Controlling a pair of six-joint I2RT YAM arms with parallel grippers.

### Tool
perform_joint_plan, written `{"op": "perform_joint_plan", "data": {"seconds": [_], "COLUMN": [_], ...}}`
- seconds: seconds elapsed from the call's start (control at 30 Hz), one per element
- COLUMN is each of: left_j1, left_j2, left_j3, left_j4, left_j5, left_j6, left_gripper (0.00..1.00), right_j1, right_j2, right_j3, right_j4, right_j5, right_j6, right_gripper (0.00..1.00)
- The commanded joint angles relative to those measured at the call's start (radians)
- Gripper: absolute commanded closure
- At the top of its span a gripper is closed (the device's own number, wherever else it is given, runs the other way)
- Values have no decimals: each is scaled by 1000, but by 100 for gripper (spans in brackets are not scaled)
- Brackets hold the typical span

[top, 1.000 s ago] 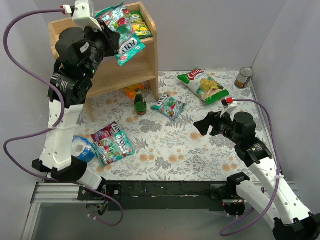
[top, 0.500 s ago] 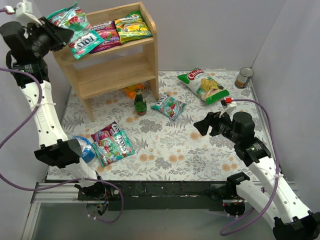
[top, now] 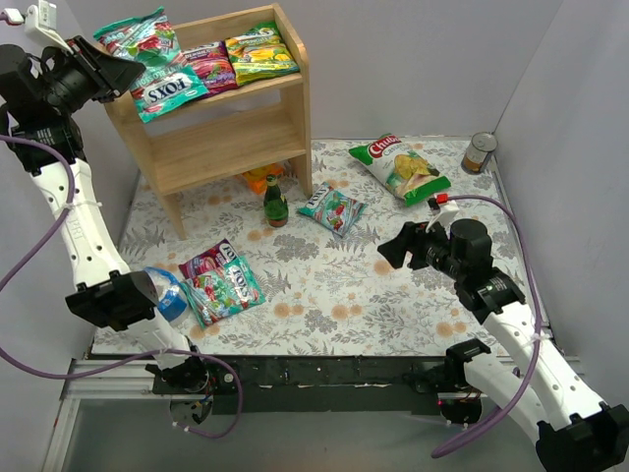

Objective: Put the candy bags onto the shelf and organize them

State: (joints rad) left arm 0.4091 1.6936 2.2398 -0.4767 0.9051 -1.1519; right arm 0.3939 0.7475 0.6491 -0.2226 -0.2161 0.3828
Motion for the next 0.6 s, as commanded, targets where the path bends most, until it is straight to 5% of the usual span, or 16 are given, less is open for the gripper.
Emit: {"op": "perform_joint_plan", "data": {"seconds": [0.0,0.57], "left_j1": [25,48], "left_j2": [29,167], "left_j3": [110,176], "left_j4": [-10,18], "left_j5": [-12,-21], "left_j6": [47,109], "left_gripper": [95,91], "right_j1": [2,3], "right_j2": [16,99], "right_j3": [0,-13], "right_j4": [63,126], "right_j5": [-22,-58], "right_j6": [7,57], "right_gripper": [24,26]}}
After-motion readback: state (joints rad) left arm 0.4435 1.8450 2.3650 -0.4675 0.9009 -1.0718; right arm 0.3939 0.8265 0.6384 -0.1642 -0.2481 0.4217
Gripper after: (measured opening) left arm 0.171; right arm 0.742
